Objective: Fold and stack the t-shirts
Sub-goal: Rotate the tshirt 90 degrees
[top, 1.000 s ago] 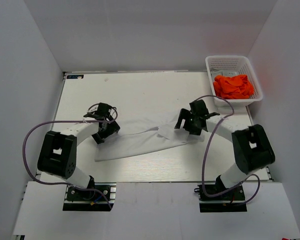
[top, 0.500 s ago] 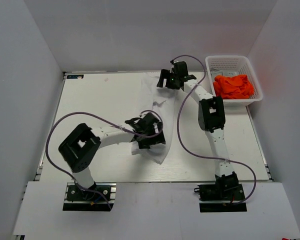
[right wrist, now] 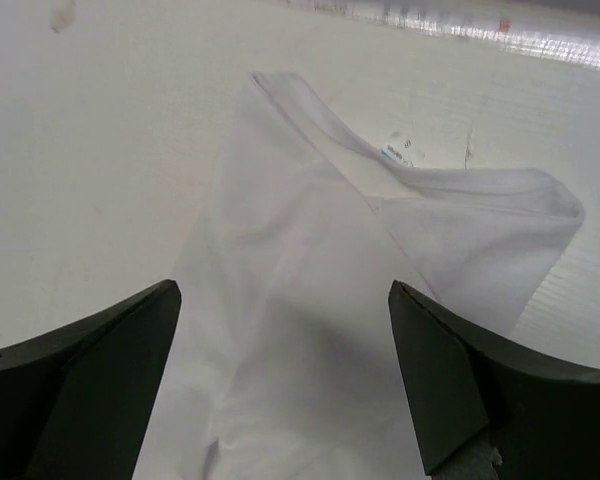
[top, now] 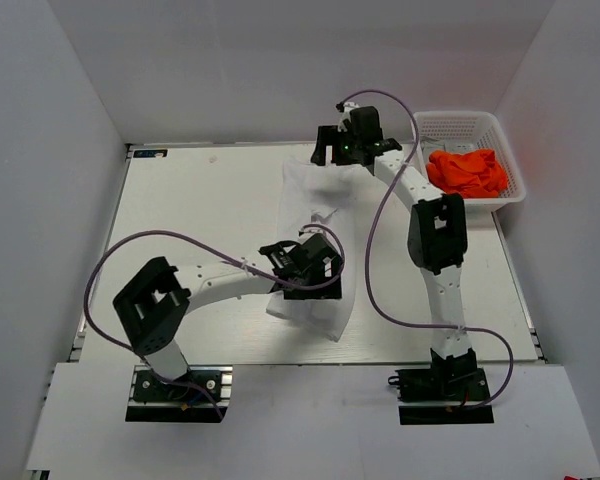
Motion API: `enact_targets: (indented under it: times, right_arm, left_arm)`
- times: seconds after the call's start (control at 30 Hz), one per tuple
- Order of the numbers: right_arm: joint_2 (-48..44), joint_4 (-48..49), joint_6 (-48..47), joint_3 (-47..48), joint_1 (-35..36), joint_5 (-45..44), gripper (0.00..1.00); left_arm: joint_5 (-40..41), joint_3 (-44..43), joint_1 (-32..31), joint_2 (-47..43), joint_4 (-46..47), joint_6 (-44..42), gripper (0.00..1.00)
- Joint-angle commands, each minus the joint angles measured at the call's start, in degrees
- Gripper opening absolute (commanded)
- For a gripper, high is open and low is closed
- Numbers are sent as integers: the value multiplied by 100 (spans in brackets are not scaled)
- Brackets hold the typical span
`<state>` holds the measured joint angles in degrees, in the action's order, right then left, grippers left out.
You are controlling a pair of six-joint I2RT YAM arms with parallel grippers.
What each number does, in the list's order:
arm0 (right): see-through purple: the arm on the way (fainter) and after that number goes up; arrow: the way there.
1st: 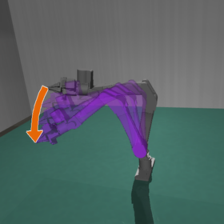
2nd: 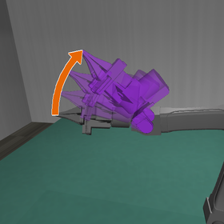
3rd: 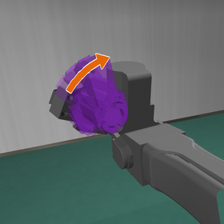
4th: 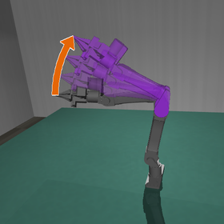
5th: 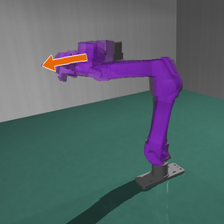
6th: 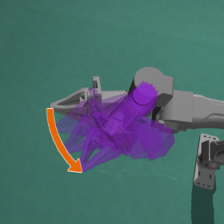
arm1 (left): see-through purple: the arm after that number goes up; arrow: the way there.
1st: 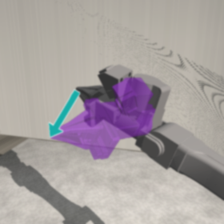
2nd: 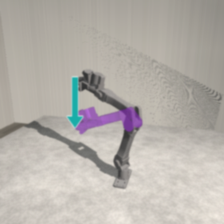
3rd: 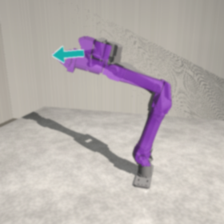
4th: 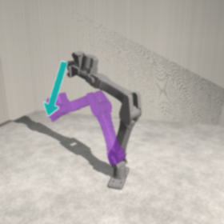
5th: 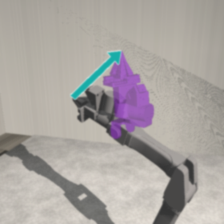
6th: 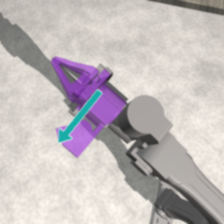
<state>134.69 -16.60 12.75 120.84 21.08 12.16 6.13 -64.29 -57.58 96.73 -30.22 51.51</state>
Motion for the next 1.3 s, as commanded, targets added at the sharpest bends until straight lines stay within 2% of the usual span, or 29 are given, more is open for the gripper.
enact_targets:
  times: [0.0,0.07,0.1,0.17,0.2,0.3,0.47,0.63,0.67,0.77,0.8,0.9,1.0,1.07,1.17,1.27]
  right_arm:
    - [-865,78,-64,-749,98,-248,90]
    - [-1164,-211,-19,-1026,299,-895,90]
    - [-1226,-490,173,-1314,370,-1109,90]
    - [-1314,-748,271,-1701,668,-1759,90]
    - [-1427,-826,411,-2017,808,-1979,90]
    - [-1656,-819,526,-2564,1161,-2121,90]
    - [-1492,-924,895,-3022,1451,-2103,90]
    - [-840,-1196,1054,-2381,1381,-2288,90]
    - [-735,-1283,1062,-2024,1381,-2306,90]
    - [-278,-1478,1036,-1661,1337,-2367,90]
    - [-112,-1704,1054,-1173,1320,-2333,90]
    - [215,-1899,1054,-475,1249,-2210,90]
    - [-205,-1472,879,-892,1302,-1859,90]
    - [-890,-883,729,-1421,1302,-1089,90]
    - [-1883,-302,632,-2370,1267,-778,90]
    - [-2971,102,632,-3442,1258,-742,90]
  left_arm:
    - [536,-216,-87,-847,-537,-422,100]
    - [932,195,-87,-1207,-774,-422,100]
    - [1430,363,-87,-1574,-914,-422,100]
    - [1889,828,80,-1910,-1448,200,100]
    - [2423,926,80,-2043,-1678,437,100]
    - [2769,1269,80,-2535,-2163,1053,100]
    - [2771,1744,212,-2923,-1874,1195,100]
    - [2718,1745,344,-2380,-1821,1142,100]
    - [2718,1692,344,-2273,-1760,1055,100]
    - [2438,1578,458,-2001,-1602,888,100]
    - [2358,1578,458,-1887,-1540,818,100]
    - [2059,1578,458,-1833,-1356,589,100]
    - [1717,1753,458,-1920,-979,431,100]
    - [1322,1955,458,-2079,-443,133,100]
    - [987,2131,458,-2141,67,-132,100]
    - [934,2070,458,-1930,69,-202,100]
